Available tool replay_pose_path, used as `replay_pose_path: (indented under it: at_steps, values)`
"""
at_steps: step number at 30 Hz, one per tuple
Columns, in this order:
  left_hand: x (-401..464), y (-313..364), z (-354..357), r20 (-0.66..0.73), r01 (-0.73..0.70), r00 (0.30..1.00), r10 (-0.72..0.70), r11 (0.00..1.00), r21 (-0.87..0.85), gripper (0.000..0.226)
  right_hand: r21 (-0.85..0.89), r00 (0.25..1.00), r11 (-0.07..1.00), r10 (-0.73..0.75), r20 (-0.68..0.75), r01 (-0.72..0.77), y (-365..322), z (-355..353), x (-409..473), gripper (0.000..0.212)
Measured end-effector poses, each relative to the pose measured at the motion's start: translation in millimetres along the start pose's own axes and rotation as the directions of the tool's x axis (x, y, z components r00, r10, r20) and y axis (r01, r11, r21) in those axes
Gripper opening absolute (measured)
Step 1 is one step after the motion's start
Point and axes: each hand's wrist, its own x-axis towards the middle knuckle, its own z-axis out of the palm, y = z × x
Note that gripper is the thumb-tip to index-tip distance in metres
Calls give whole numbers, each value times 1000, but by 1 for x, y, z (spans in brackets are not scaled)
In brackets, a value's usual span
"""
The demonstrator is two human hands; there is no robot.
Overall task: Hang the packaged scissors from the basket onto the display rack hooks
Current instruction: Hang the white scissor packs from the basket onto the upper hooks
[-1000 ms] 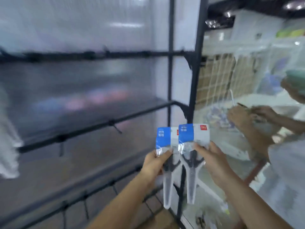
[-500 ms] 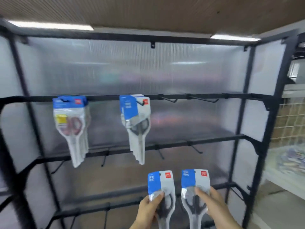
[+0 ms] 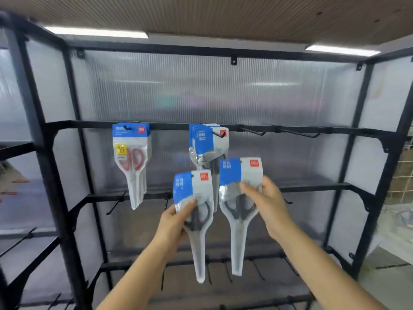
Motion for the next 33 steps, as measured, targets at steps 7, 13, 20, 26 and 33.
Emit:
replay_pose_path:
  at_steps: [7, 13, 20, 26, 33]
  values:
    - [9, 56, 6, -32, -145, 989, 143, 987, -65, 22, 43, 988, 987, -154, 20, 153, -48, 20, 34, 15]
    - [17, 63, 17, -53, -183, 983, 178, 976, -121, 18, 142, 992, 982, -122, -20, 123, -53, 23, 53, 7]
    - [22, 55, 16, -105, -174, 981, 163, 979, -106, 10, 101, 991, 986, -131, 11, 129, -37, 31, 61, 16]
    - [25, 51, 17, -113, -184, 978, 174, 979, -86, 9, 117, 991, 985, -124, -55, 130, -29, 36, 71, 8]
    - [27, 49, 17, -139, -197, 973, 187, 978, -63, 6, 42, 970, 979, -190, -154, 199, -28, 38, 87, 10]
